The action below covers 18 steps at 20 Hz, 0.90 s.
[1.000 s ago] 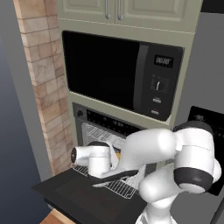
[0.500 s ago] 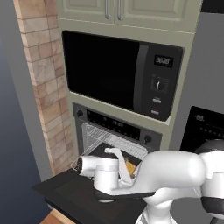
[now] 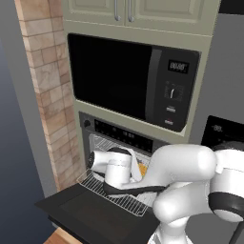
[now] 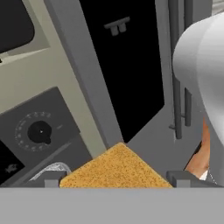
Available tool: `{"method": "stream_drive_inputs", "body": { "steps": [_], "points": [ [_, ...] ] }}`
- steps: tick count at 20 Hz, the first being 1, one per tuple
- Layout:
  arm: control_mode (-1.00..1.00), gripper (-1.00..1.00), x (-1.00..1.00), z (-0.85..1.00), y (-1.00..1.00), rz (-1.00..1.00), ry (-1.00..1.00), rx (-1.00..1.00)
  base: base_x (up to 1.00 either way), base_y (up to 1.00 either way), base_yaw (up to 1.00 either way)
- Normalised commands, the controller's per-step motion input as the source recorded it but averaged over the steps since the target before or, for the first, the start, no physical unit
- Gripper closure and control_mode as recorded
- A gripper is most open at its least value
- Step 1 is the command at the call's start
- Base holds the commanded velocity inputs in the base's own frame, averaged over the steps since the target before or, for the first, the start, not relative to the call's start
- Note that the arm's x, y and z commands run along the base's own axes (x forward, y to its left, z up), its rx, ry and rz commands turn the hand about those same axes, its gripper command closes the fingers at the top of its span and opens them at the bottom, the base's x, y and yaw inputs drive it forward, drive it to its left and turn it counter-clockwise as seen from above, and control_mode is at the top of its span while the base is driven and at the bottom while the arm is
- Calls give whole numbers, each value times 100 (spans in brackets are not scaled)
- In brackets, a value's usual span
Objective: Take the baked cake out of the oven and place it on the plate for cooling. Then close the oven door.
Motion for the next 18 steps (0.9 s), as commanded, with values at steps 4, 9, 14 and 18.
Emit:
{"method": "stream_drive_inputs", "body": {
  "steps": [4,9,14,18],
  "points": [
    [-100,100,5,0,-3,0,15,0,0,0,0],
    [-100,100,0,0,0,0,15,0,0,0,0],
    [100,100,-4,0,0,0,5,0,-46,-6,0],
    [100,100,0,0,0,0,0,0,-100,-23,-2]
  ]
}}
